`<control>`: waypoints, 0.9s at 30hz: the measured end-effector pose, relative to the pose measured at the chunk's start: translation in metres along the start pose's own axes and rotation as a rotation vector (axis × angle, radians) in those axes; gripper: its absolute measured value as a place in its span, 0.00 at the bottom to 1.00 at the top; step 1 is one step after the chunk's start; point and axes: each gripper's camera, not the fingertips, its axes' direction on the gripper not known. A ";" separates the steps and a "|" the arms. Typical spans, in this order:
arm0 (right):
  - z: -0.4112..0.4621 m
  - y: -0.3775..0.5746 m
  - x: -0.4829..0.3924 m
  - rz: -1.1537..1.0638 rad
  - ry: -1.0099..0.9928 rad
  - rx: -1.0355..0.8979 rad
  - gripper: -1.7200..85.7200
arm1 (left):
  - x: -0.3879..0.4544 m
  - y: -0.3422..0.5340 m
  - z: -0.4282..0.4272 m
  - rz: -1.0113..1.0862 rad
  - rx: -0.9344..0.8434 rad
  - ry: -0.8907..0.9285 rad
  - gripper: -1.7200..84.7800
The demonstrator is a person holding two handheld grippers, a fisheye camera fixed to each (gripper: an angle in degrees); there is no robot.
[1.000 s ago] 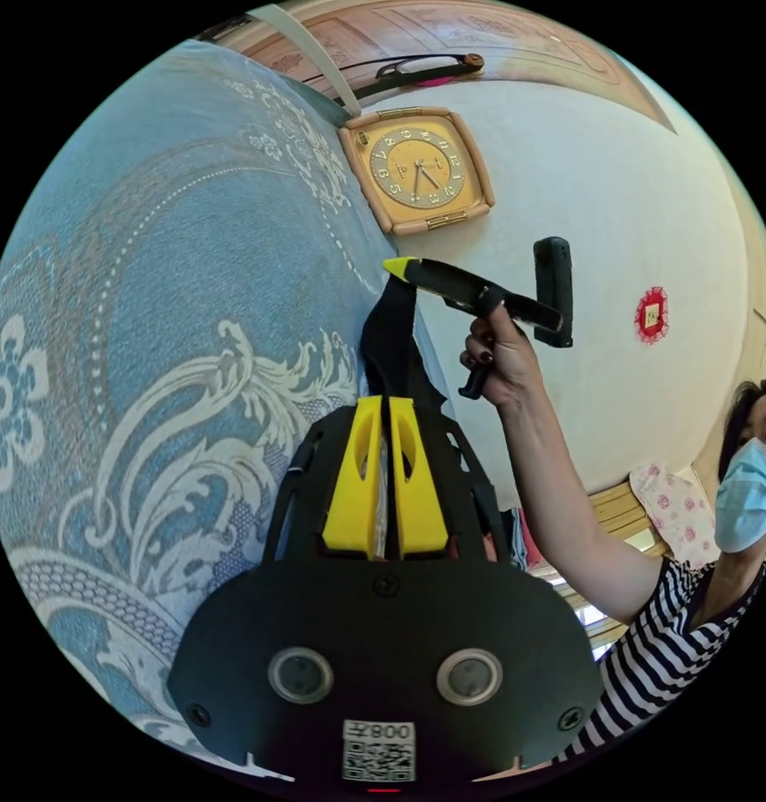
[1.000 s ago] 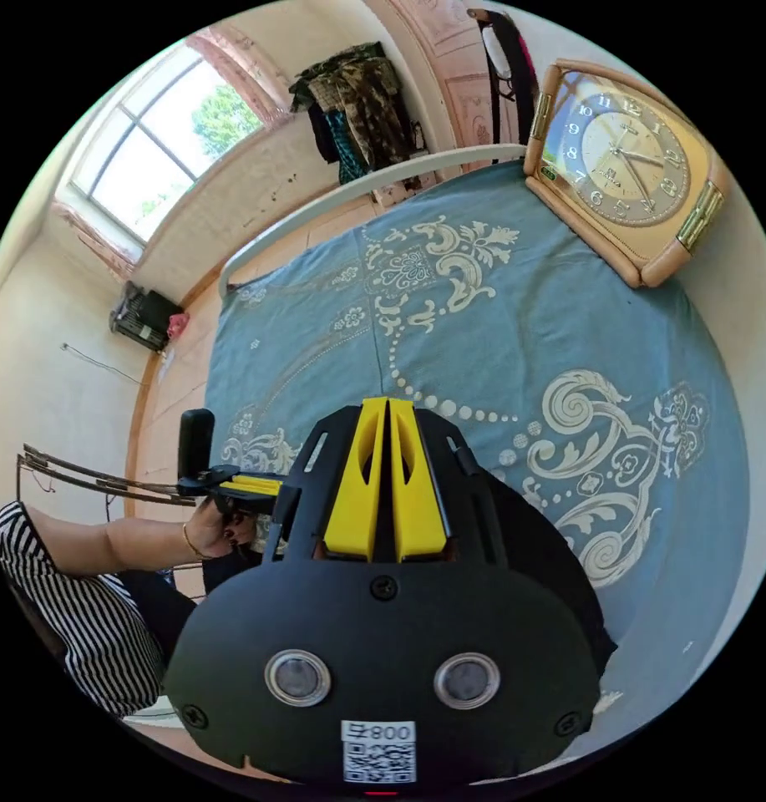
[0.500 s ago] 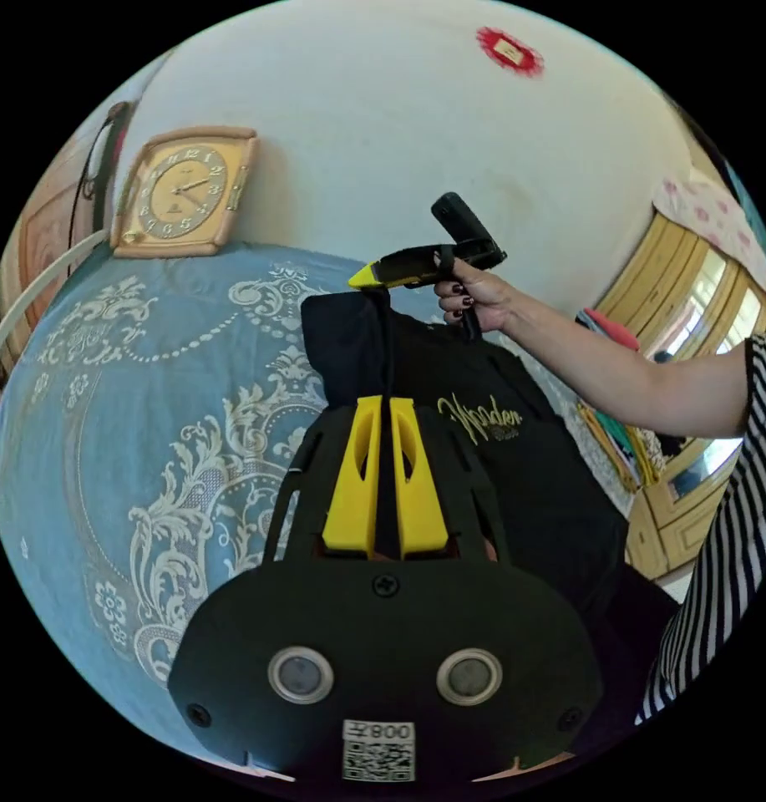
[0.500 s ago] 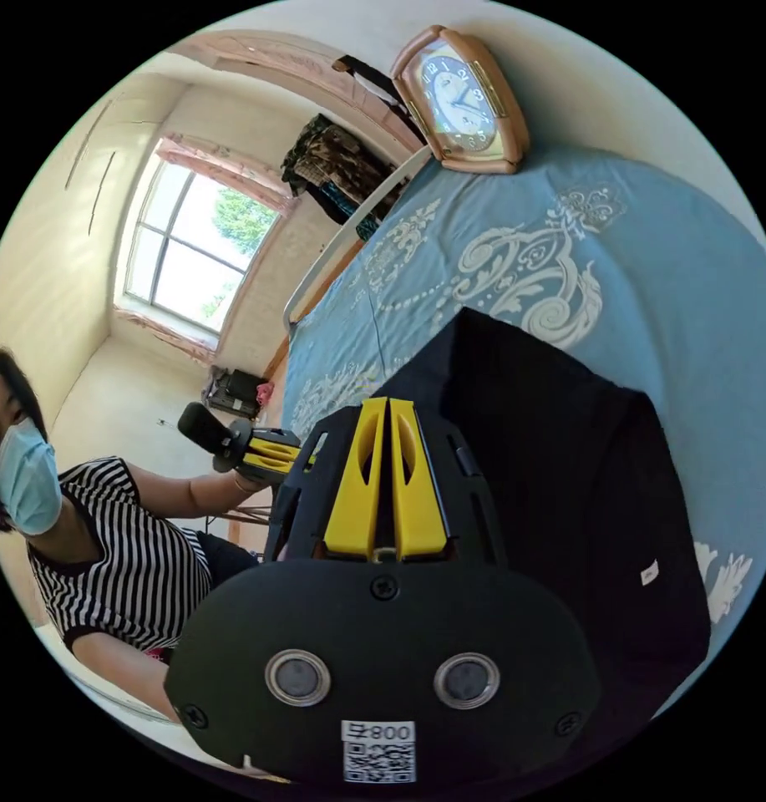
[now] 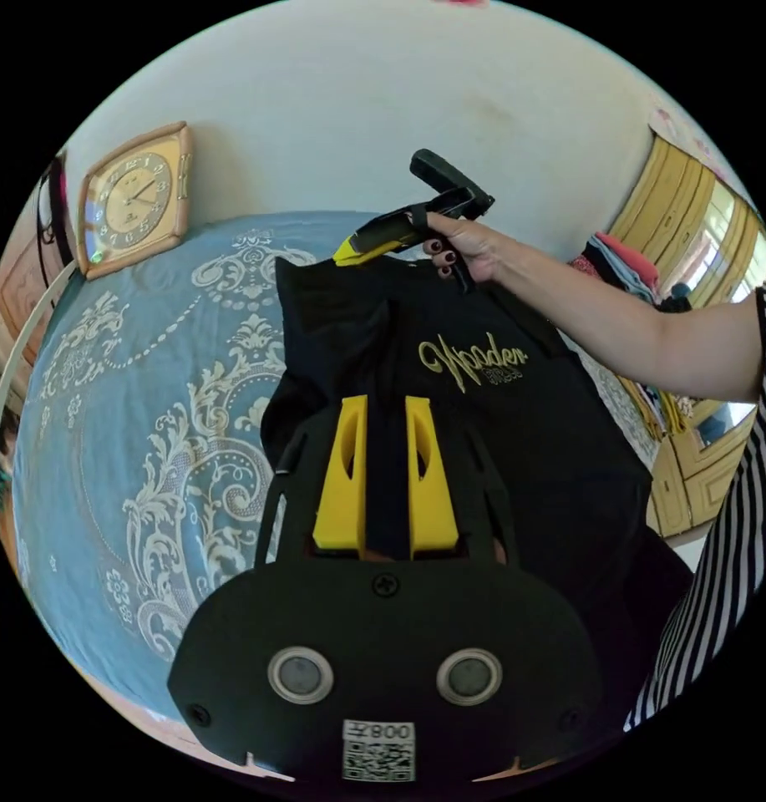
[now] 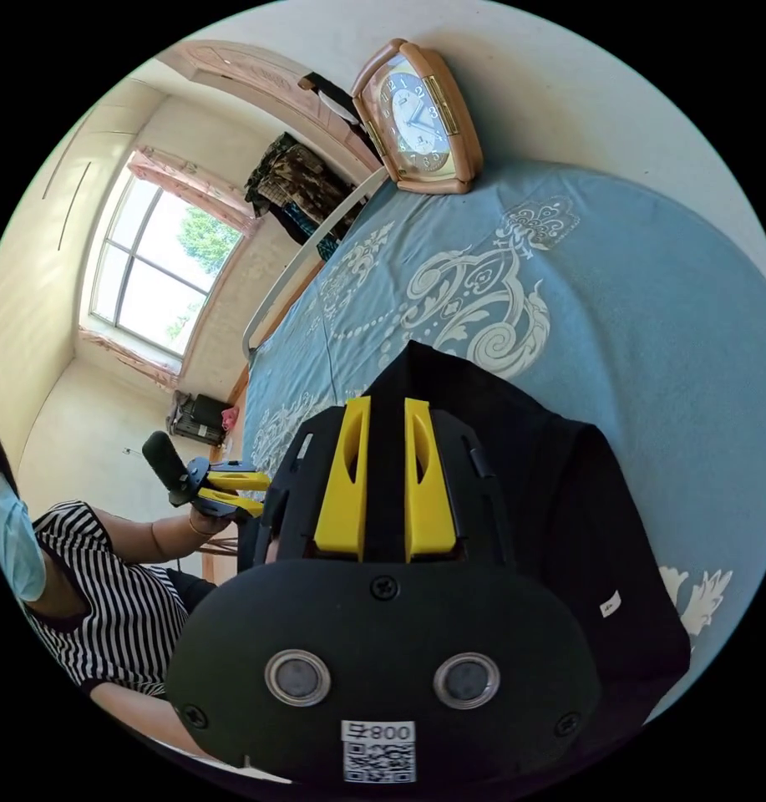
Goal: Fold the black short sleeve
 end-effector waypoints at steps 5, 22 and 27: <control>0.013 -0.017 0.010 -0.009 0.000 -0.016 0.10 | -0.068 -0.002 0.021 -0.295 -0.001 0.198 0.10; 0.018 -0.014 0.042 0.023 -0.028 -0.002 0.06 | -0.161 -0.003 0.033 -0.511 0.233 0.328 0.04; 0.031 -0.008 0.043 0.033 0.033 -0.077 0.09 | -0.170 -0.003 0.047 -0.491 0.215 0.331 0.04</control>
